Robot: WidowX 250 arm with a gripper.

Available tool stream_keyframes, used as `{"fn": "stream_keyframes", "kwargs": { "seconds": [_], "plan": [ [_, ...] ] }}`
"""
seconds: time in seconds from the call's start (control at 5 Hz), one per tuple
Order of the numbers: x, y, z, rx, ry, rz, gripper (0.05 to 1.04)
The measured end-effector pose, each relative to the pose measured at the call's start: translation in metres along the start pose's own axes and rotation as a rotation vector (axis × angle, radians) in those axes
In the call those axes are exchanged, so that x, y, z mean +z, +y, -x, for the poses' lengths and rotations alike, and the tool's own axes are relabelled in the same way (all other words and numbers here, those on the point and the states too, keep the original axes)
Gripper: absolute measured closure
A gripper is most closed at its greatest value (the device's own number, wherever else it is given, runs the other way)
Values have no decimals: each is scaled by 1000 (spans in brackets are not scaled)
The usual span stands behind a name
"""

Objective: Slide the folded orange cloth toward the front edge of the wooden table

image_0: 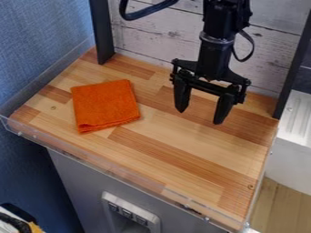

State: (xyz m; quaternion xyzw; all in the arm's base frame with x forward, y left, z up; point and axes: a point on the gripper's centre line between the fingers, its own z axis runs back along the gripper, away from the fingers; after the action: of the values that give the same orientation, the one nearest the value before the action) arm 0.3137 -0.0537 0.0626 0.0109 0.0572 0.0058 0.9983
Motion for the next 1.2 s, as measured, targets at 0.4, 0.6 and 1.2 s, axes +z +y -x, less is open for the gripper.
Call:
{"fn": "stream_keyframes", "kwargs": {
  "seconds": [0.4,0.6,1.2],
  "plan": [
    [-2,33,2,177,-19,23,84],
    [6,58,8,306,-69,46,85],
    [6,118,17,623,-150,108,85]
  ]
}}
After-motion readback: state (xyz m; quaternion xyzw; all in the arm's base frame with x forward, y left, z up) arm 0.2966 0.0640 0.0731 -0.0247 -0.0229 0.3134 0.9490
